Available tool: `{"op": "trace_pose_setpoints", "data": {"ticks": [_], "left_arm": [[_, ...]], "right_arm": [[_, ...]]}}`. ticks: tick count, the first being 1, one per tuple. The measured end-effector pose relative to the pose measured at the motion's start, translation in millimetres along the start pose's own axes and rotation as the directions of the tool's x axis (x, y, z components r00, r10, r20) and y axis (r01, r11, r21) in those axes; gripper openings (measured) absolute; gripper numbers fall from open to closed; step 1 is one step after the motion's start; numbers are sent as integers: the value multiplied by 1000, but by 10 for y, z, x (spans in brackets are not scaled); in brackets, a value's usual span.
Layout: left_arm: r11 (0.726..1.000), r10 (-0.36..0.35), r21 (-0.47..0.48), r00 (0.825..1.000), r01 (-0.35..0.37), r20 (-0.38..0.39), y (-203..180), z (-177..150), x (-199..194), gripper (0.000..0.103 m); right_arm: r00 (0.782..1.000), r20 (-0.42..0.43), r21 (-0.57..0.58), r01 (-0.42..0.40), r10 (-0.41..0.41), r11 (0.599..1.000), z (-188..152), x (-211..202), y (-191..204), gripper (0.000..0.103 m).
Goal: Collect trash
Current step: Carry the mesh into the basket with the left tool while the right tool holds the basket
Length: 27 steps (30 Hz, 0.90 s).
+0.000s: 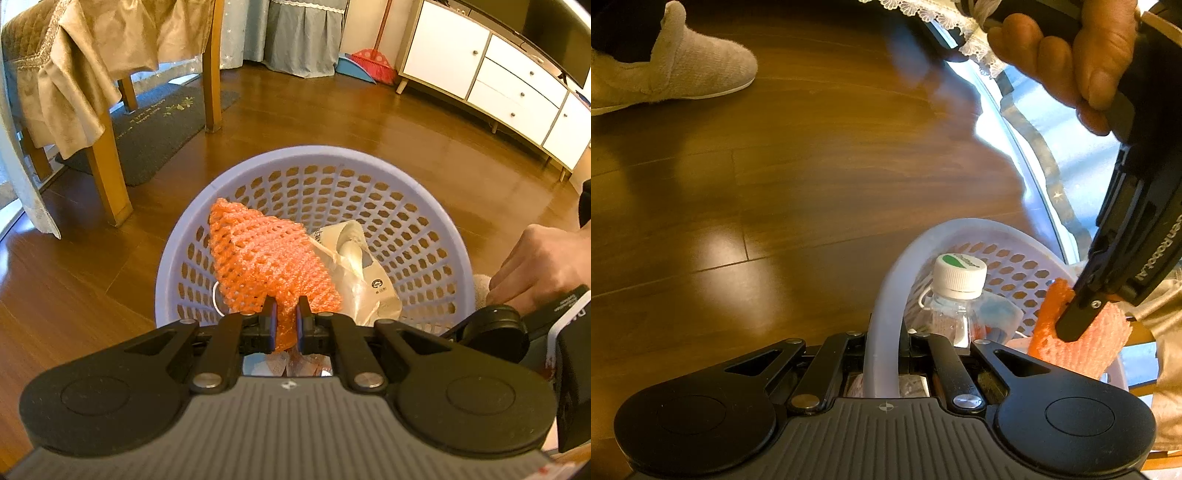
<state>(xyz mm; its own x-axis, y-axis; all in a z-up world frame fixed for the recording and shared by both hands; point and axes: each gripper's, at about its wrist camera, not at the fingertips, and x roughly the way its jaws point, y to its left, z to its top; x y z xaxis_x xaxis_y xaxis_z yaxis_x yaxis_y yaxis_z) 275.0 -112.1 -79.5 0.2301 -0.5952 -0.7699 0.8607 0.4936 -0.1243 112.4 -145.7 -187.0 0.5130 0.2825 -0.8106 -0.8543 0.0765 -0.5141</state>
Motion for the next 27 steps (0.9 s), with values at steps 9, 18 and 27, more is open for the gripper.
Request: {"op": "trace_pose_setpoints", "data": {"ticks": [9, 18, 27], "left_arm": [[1000, -2, -8, 1000, 1, -21, 35, -4, 81, 9], [1000, -6, 2, 1000, 6, -20, 65, 26, 94, 11], [1000, 0, 8, 1000, 0, -4, 84, 52, 49, 12]], "right_arm": [[1000, 15, 56, 1, -2, 998, -17, -31, -77, 1], [1000, 23, 94, 7, -9, 996, -34, -37, -140, 1], [1000, 26, 155, 9, -13, 988, -50, -48, -228, 1]]}}
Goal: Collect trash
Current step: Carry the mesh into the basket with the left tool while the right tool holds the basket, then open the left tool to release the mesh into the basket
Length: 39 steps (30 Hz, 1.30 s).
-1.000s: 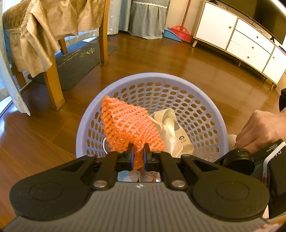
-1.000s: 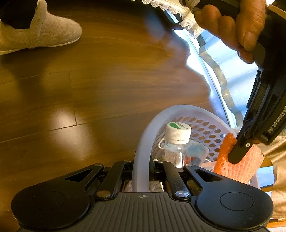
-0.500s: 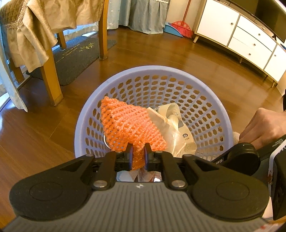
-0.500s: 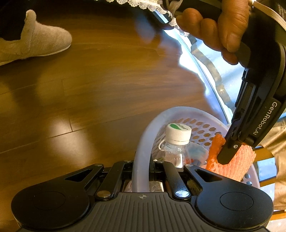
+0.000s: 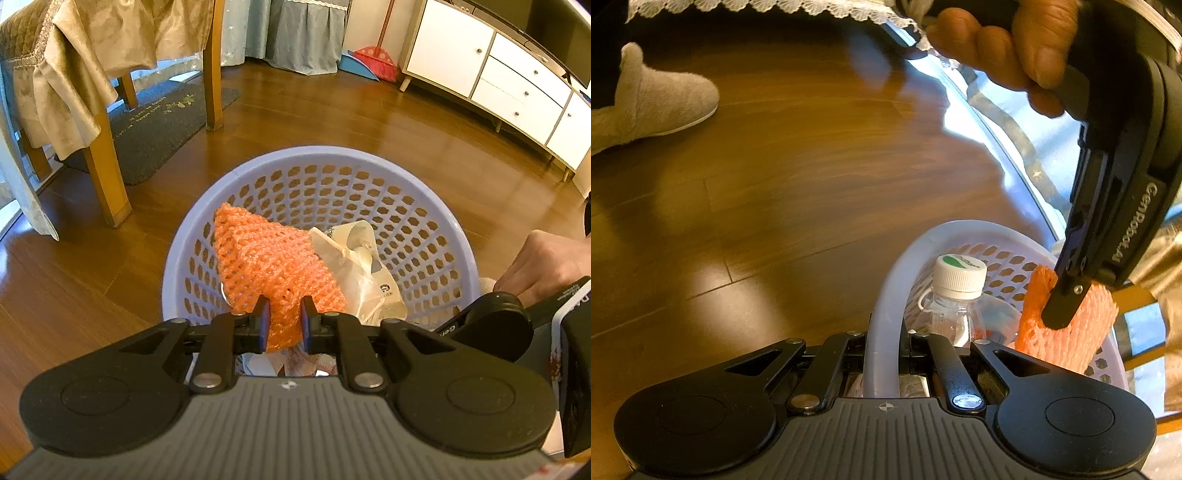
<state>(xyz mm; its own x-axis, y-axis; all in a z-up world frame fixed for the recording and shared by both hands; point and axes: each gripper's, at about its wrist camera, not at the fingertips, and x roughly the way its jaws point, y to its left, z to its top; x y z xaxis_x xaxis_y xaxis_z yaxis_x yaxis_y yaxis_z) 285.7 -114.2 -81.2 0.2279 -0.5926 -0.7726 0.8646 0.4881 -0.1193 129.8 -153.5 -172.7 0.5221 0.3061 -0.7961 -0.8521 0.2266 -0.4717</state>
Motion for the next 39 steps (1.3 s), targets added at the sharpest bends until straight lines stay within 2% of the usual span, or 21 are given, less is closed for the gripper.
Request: {"op": "trace_pose_setpoints", "data": {"ticks": [7, 14, 20, 26, 39], "left_arm": [[1000, 3, -3, 1000, -3, 24, 29, 44, -54, 17], [1000, 1, -2, 999, -1, 55, 36, 92, -143, 33], [1000, 21, -3, 997, -21, 79, 61, 100, -259, 35], [999, 48, -19, 996, -47, 74, 129, 10, -317, 36], [996, 76, -42, 995, -73, 71, 271, -69, -364, 36]], "right_arm": [[1000, 6, 44, 10, -10, 999, 16, -15, -59, 1], [1000, 14, 119, 19, -21, 993, -5, -35, -162, 1], [999, 10, 152, 34, -36, 988, -58, -80, -198, 3], [998, 1, 252, 55, -57, 966, -138, -136, -237, 3], [986, 44, 135, 152, -159, 979, -159, -2, -185, 5]]}}
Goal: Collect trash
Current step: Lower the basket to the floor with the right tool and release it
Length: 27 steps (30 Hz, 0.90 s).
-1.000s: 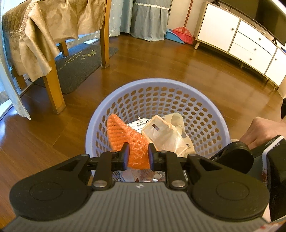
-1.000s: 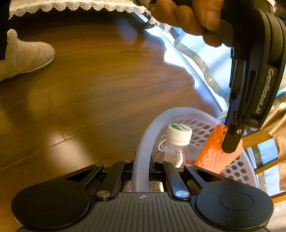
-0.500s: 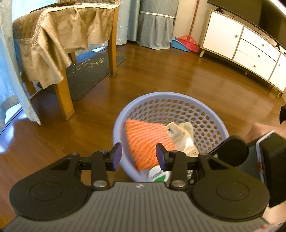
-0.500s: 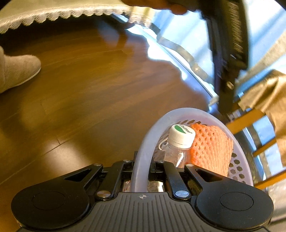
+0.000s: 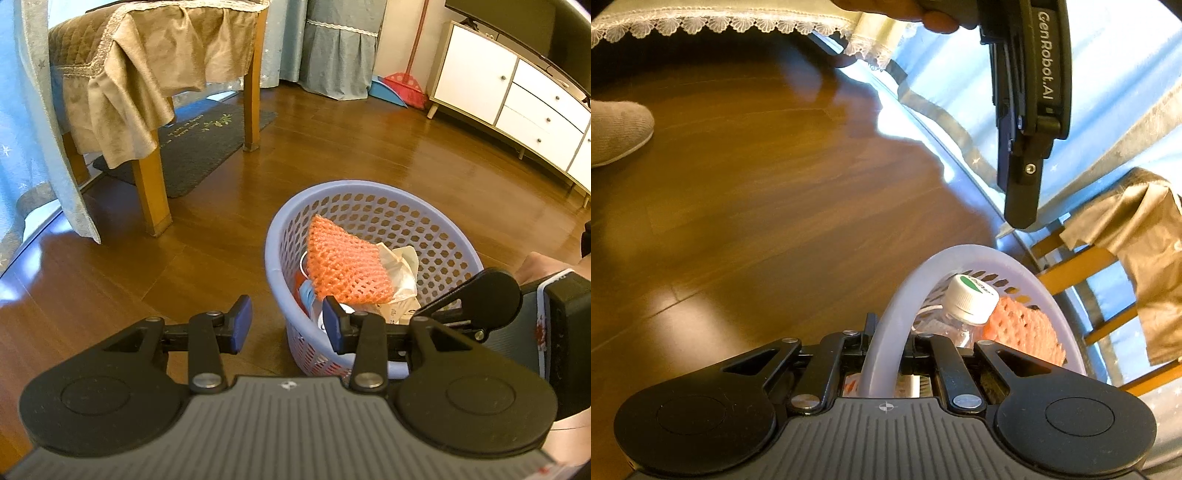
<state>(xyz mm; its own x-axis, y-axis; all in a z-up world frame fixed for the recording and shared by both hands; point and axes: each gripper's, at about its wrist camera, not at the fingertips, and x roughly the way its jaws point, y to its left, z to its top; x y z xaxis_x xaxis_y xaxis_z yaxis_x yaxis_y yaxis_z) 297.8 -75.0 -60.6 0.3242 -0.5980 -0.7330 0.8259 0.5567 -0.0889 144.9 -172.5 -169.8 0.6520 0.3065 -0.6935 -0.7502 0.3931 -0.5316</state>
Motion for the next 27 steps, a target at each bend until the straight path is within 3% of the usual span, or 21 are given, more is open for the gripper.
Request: {"op": "trace_pose_setpoints", "data": {"ticks": [8, 14, 16, 18, 19, 27], "left_arm": [[999, 35, -29, 999, -35, -8, 106, -37, 37, 39], [998, 45, -50, 999, -47, -25, 133, -58, 88, 40], [998, 45, -48, 999, -47, -30, 119, -63, 97, 40], [998, 46, -47, 998, -48, -34, 104, -71, 99, 41], [998, 49, -45, 998, -51, -39, 99, -71, 99, 42], [997, 71, -33, 996, -73, -48, 46, -61, -4, 46]], "right_arm": [[999, 38, -35, 5, -4, 999, -19, 257, -255, 6], [999, 33, -25, 11, -10, 1000, -31, 231, -284, 10], [1000, 30, 12, -3, 2, 1000, -43, 178, -286, 15], [999, 32, 29, -15, 15, 999, -47, 128, -282, 35], [999, 30, 25, -21, 20, 999, -33, 107, -268, 39], [1000, -9, 79, -4, 5, 997, 23, -127, -337, 43]]}}
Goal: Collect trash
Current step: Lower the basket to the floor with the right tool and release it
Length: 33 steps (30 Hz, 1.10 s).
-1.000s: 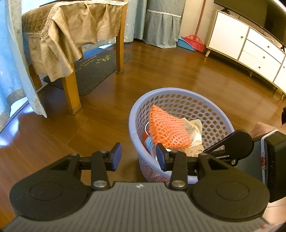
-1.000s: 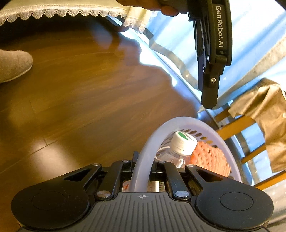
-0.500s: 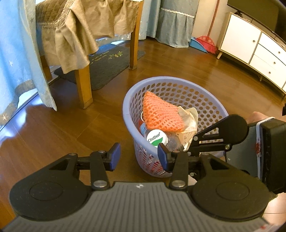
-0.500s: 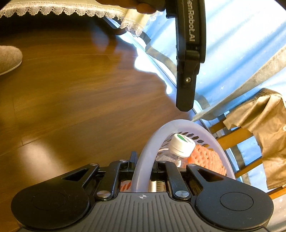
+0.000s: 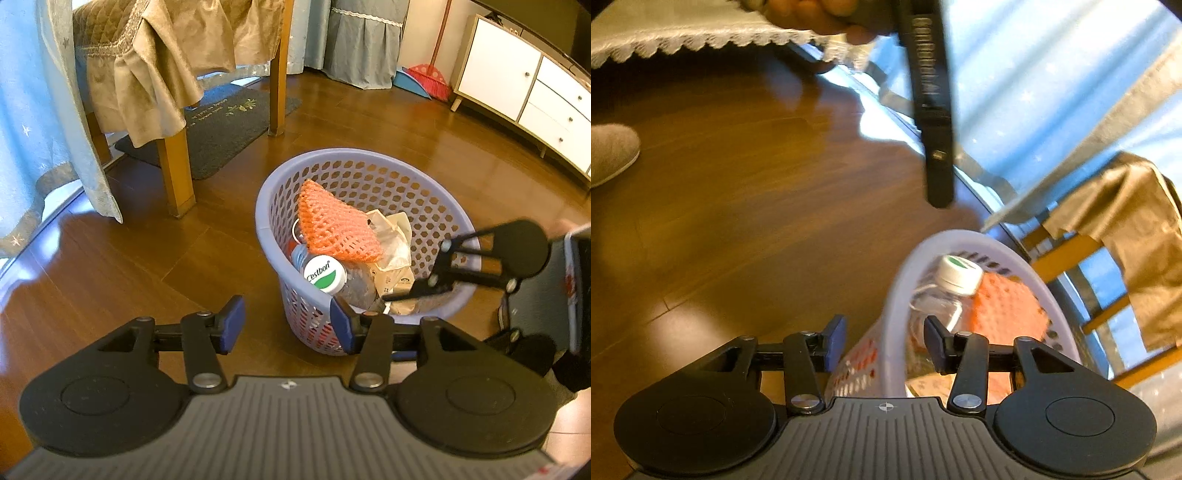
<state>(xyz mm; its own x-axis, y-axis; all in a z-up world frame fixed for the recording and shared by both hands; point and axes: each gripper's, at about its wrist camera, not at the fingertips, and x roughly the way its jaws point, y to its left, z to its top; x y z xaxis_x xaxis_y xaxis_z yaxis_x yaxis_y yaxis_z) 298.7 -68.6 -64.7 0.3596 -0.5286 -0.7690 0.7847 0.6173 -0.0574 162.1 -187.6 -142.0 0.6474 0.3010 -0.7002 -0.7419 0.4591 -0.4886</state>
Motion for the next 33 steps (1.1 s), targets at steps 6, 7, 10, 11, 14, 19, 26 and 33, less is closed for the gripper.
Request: {"op": "trace_pose_setpoints", "data": {"ticks": [6, 7, 10, 11, 14, 19, 26, 33], "left_arm": [[999, 36, 6, 999, -36, -8, -59, 29, -86, 47], [999, 38, 6, 999, -38, -13, -79, 38, -100, 47], [999, 51, 16, 998, -50, -22, -165, 69, -168, 47], [999, 49, 14, 999, -48, -23, -191, 80, -197, 47], [999, 51, 1, 998, -51, -22, -269, 117, -312, 48], [998, 59, 18, 997, -58, -48, -480, 172, -522, 50], [995, 70, 74, 994, -64, -83, -818, 227, -891, 58], [996, 84, 41, 995, -82, -59, -1132, 204, -1289, 73]], "right_arm": [[999, -39, 88, 26, -23, 996, 22, -293, -125, 43], [999, -47, 109, 29, -24, 994, 38, -332, -159, 43], [997, -73, 181, 50, -38, 982, 117, -503, -235, 43], [996, -80, 202, 57, -41, 978, 153, -562, -257, 43], [992, -107, 274, 87, -59, 958, 239, -759, -323, 43], [986, -137, 384, 143, -97, 912, 389, -1101, -412, 43], [974, -196, 554, 207, -116, 806, 546, -1601, -476, 43], [967, -208, 633, 250, -151, 732, 780, -2074, -468, 43]]}}
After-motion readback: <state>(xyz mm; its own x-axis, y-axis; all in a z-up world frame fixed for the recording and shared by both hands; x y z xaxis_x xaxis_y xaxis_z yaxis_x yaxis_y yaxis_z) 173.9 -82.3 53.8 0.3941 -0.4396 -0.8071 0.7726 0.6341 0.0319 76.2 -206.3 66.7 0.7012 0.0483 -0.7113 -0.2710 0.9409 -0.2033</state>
